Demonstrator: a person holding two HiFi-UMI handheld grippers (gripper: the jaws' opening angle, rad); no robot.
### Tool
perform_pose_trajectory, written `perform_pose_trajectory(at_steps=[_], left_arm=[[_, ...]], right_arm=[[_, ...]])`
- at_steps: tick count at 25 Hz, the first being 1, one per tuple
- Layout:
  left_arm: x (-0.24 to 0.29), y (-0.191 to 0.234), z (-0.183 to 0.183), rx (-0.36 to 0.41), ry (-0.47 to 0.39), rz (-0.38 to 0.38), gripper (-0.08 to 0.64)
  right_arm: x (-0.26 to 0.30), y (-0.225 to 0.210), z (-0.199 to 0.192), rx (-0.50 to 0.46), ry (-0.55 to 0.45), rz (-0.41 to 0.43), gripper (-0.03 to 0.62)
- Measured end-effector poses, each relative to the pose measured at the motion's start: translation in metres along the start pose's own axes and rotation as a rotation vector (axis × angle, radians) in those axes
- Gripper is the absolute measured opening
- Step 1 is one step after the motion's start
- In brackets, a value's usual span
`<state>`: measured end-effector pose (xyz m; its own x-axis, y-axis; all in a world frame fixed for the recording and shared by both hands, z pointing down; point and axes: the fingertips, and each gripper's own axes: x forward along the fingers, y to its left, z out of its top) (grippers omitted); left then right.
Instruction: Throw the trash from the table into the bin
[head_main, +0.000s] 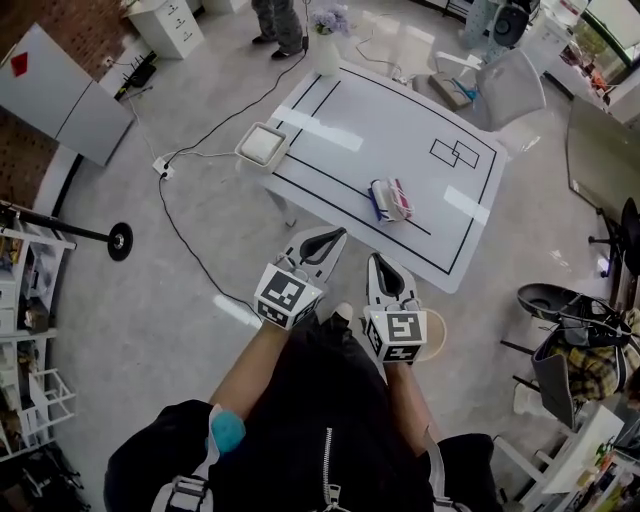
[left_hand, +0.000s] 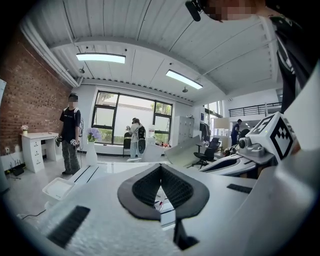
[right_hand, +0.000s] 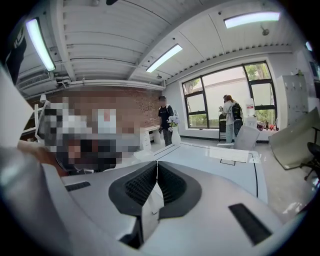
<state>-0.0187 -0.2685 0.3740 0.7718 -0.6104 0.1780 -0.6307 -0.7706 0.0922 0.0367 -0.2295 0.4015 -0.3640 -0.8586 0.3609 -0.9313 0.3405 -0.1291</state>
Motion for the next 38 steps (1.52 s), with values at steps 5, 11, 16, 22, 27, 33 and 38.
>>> perform_pose_trajectory(at_steps=[5, 11, 16, 22, 27, 33, 38], left_arm=[[0.02, 0.001, 0.007, 0.002, 0.0, -0.023, 0.005], [0.058, 0.008, 0.011, 0.01, -0.004, -0.09, 0.005], [0.089, 0.017, 0.016, 0.016, -0.005, -0.146, 0.005], [0.112, 0.036, 0.018, 0.007, -0.005, -0.174, 0.005], [0.122, 0.043, 0.017, 0.004, 0.003, -0.189, 0.005], [0.127, 0.052, 0.014, 0.009, 0.015, -0.192, 0.005], [0.125, 0.064, 0.011, -0.007, 0.025, -0.175, 0.005]], right_arm=[[0.004, -0.012, 0.004, 0.018, 0.0, -0.014, 0.011], [0.019, -0.038, 0.012, 0.029, -0.001, -0.072, 0.011], [0.034, -0.061, 0.022, 0.05, -0.001, -0.125, 0.011], [0.054, -0.076, 0.032, 0.044, -0.003, -0.158, 0.011], [0.068, -0.089, 0.028, 0.025, 0.017, -0.169, 0.011], [0.091, -0.101, 0.026, -0.007, -0.009, -0.155, 0.011], [0.107, -0.103, 0.019, -0.025, 0.013, -0.136, 0.012]])
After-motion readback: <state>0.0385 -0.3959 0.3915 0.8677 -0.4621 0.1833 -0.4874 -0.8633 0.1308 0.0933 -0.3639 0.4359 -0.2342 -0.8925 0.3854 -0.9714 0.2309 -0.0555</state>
